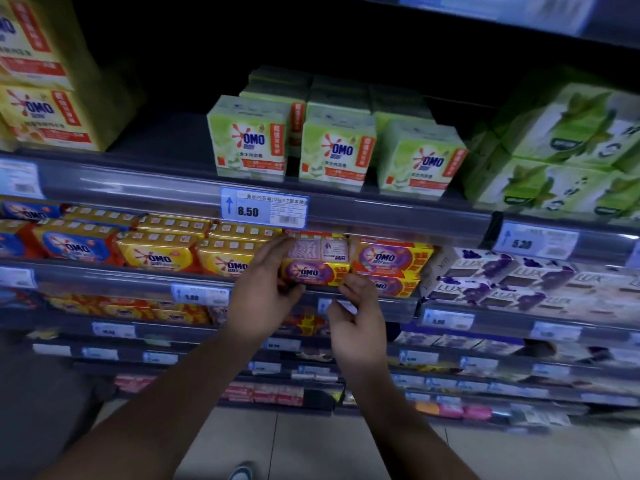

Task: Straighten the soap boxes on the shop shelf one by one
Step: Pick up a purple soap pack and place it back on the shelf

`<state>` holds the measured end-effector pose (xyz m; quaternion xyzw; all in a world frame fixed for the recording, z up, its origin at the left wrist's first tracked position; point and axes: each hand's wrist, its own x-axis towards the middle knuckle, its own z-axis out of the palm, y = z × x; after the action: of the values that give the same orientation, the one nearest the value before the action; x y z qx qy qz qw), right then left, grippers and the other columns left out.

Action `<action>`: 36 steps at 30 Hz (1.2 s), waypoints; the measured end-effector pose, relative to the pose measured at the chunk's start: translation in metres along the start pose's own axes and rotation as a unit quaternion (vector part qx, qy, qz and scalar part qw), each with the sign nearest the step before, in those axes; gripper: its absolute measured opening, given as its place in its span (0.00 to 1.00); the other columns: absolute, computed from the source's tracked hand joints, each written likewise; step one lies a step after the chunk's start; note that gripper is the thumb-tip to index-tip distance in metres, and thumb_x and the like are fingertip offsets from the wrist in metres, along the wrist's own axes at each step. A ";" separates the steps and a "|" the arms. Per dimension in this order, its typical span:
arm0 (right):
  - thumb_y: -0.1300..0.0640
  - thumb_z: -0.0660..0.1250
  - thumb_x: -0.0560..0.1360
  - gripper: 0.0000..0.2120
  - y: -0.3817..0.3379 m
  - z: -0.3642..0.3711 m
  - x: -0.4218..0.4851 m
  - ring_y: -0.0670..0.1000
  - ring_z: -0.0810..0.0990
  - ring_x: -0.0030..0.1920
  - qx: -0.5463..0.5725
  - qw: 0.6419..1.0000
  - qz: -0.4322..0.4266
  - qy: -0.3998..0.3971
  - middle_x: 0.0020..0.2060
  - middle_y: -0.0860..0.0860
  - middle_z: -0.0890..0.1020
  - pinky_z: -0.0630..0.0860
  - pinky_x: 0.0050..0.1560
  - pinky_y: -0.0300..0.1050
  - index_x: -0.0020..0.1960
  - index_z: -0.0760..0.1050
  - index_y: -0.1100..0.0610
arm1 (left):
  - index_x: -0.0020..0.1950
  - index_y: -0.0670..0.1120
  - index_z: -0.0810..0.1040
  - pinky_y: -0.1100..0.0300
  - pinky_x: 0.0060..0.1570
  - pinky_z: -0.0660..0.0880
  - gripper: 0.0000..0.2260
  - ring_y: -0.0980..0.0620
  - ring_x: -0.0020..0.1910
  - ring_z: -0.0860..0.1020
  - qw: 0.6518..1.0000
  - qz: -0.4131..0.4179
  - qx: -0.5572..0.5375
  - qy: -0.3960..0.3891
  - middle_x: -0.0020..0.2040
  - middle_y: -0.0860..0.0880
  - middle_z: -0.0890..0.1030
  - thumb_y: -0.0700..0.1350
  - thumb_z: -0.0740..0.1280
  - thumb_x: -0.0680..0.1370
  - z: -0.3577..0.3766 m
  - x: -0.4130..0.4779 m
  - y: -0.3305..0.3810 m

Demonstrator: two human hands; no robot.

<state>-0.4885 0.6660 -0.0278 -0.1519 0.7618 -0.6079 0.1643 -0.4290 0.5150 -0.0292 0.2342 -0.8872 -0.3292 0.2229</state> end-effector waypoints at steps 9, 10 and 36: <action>0.66 0.65 0.79 0.22 0.006 -0.012 0.003 0.40 0.73 0.66 0.019 0.999 -0.007 -0.036 0.60 0.36 0.74 0.71 0.57 0.26 0.70 0.69 0.51 | 0.71 0.51 0.71 0.51 0.45 0.80 0.33 0.50 0.43 0.80 0.997 -0.043 0.014 0.055 0.60 0.52 0.69 0.44 0.80 0.70 0.009 -0.001 0.010; 0.66 0.65 0.79 0.22 0.007 -0.012 0.003 0.40 0.74 0.66 0.021 0.999 -0.008 -0.036 0.60 0.37 0.74 0.71 0.55 0.24 0.69 0.69 0.50 | 0.73 0.51 0.69 0.52 0.45 0.79 0.35 0.48 0.44 0.79 0.997 -0.046 0.026 0.052 0.61 0.50 0.68 0.45 0.81 0.69 0.010 0.002 0.011; 0.74 0.62 0.79 0.21 -0.001 -0.016 0.010 0.49 0.81 0.53 0.140 0.990 -0.006 0.015 0.50 0.57 0.80 0.68 0.75 0.58 0.55 0.72 0.47 | 0.73 0.49 0.71 0.50 0.44 0.80 0.37 0.41 0.53 0.81 0.988 -0.050 0.147 -0.009 0.65 0.45 0.71 0.53 0.81 0.67 0.002 0.024 0.011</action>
<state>-0.5040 0.6755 -0.0245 -0.1231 0.6703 -0.7120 0.1691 -0.4523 0.5101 -0.0173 0.3060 -0.9151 -0.2078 0.1608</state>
